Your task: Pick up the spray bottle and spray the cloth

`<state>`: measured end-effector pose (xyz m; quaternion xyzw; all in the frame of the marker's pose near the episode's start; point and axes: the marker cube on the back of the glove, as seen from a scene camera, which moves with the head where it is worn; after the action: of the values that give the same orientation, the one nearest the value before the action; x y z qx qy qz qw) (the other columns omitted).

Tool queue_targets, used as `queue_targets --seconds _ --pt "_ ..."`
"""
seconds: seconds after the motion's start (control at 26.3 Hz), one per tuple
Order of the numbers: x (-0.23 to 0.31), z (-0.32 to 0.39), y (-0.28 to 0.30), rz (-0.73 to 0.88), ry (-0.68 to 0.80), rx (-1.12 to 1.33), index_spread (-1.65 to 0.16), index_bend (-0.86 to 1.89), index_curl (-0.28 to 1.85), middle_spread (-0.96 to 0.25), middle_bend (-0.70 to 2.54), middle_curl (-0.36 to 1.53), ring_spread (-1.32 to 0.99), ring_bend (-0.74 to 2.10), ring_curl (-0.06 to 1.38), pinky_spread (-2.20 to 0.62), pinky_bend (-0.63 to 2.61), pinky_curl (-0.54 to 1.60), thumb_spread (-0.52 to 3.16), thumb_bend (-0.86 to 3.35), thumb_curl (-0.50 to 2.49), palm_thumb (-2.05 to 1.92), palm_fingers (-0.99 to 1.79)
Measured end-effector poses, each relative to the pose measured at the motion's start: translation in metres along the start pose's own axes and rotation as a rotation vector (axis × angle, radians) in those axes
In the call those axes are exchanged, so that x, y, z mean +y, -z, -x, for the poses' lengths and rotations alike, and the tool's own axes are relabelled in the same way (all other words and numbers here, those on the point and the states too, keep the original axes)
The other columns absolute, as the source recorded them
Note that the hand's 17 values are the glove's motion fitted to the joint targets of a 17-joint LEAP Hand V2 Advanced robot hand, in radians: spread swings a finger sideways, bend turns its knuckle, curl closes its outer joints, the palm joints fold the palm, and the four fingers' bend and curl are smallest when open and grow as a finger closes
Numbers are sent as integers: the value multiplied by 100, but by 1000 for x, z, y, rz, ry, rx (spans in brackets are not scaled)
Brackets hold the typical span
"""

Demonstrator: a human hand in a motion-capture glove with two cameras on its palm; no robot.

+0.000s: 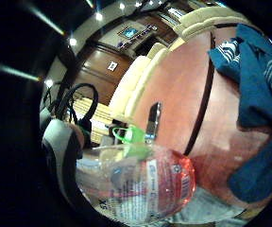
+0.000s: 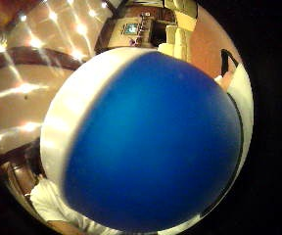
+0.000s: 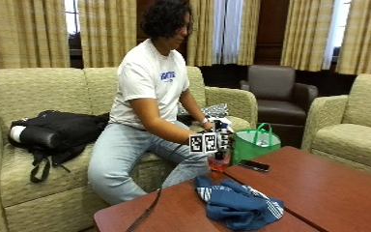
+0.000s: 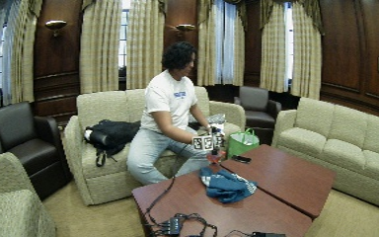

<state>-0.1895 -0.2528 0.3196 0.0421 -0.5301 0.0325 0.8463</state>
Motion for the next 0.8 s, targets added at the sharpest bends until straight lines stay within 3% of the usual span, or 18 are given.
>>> queue_targets --seconds 0.8 --pt "-50 -27 -65 -39 75 52 -29 21 56 -22 58 52 -19 72 46 -29 48 39 44 -4 79 84 139"
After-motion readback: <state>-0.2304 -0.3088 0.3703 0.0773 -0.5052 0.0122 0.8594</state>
